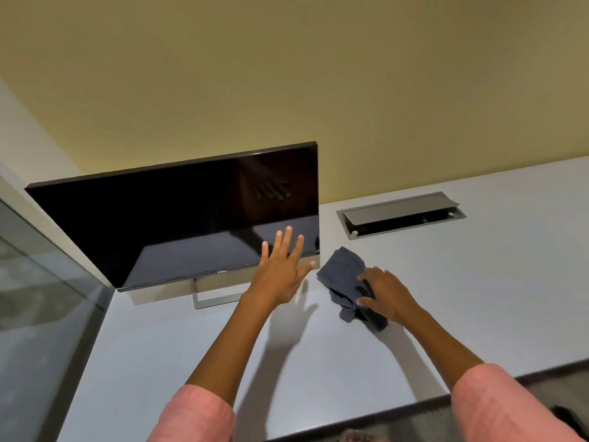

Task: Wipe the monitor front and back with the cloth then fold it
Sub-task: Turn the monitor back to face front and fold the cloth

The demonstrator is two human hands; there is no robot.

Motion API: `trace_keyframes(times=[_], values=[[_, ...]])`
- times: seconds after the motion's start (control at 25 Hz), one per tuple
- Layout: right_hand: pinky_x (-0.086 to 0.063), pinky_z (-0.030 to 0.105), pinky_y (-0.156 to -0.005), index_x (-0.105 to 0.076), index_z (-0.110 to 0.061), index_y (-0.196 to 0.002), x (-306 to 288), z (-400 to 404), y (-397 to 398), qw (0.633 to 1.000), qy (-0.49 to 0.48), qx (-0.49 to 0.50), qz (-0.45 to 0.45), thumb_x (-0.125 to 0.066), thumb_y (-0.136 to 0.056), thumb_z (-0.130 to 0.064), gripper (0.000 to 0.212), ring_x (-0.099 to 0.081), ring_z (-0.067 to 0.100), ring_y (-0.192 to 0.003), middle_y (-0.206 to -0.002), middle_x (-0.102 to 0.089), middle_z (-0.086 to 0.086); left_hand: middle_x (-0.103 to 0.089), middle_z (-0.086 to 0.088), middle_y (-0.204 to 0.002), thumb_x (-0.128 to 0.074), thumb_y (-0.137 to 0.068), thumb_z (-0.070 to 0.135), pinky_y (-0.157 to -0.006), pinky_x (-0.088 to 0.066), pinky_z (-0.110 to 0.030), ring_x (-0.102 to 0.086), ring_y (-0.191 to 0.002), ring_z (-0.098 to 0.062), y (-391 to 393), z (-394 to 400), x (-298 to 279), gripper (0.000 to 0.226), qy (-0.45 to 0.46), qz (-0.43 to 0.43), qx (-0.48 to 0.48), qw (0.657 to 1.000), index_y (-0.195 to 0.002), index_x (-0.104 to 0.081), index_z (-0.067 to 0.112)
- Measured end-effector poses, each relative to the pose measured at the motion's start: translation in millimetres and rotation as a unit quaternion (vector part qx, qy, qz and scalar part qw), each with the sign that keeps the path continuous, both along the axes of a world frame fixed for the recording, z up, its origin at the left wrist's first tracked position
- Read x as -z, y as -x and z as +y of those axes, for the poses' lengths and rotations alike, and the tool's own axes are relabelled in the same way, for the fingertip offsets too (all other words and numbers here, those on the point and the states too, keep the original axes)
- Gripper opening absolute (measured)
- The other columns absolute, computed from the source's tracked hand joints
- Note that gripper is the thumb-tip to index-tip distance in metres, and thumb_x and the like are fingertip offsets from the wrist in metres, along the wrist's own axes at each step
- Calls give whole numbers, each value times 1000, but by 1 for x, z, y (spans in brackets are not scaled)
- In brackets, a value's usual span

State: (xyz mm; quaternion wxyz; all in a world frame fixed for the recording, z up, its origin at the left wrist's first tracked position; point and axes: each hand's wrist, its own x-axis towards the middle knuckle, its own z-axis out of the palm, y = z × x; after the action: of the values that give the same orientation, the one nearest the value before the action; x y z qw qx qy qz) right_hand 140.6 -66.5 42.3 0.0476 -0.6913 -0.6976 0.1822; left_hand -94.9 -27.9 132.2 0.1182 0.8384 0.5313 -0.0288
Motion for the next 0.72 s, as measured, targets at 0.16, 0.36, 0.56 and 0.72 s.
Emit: trace_keyframes(times=[0.16, 0.36, 0.56, 0.72], values=[[-46, 33, -87, -40, -15, -133, 42, -15, -15, 997, 46, 53, 40, -68, -81, -42, 65, -55, 27, -111, -126, -55, 7, 20, -5, -156, -18, -99, 50, -114, 10, -44, 20, -142, -23, -31, -11, 17, 63, 34, 16, 0, 999, -150, 4, 21], [-41, 28, -69, -43, -14, -109, 75, -20, -11, 998, 24, 56, 23, -67, -80, -35, 43, -57, 25, -93, -106, -57, 4, 23, -4, -155, -17, -98, 51, -116, 10, -44, 23, -141, -22, -40, -26, 29, 64, 66, 30, -22, 997, -150, 5, 22], [-39, 31, -59, -49, -9, -90, 69, -10, -13, 989, -25, 104, 99, -44, -84, -2, 10, -56, 27, -74, -84, -58, 8, 24, -5, -154, -20, -96, 53, -116, 10, -44, 24, -141, -23, -34, -29, 35, 66, 95, 33, -44, 994, -150, 7, 24], [-47, 24, -58, -56, -12, -93, 23, 10, -20, 961, -89, 137, 224, -53, -88, -3, 11, -60, 23, -71, -83, -64, 8, 20, -5, -155, -32, -98, 45, -115, 9, -37, 20, -142, -24, -40, -18, 36, 66, 66, -32, -23, 997, -150, 2, 23]])
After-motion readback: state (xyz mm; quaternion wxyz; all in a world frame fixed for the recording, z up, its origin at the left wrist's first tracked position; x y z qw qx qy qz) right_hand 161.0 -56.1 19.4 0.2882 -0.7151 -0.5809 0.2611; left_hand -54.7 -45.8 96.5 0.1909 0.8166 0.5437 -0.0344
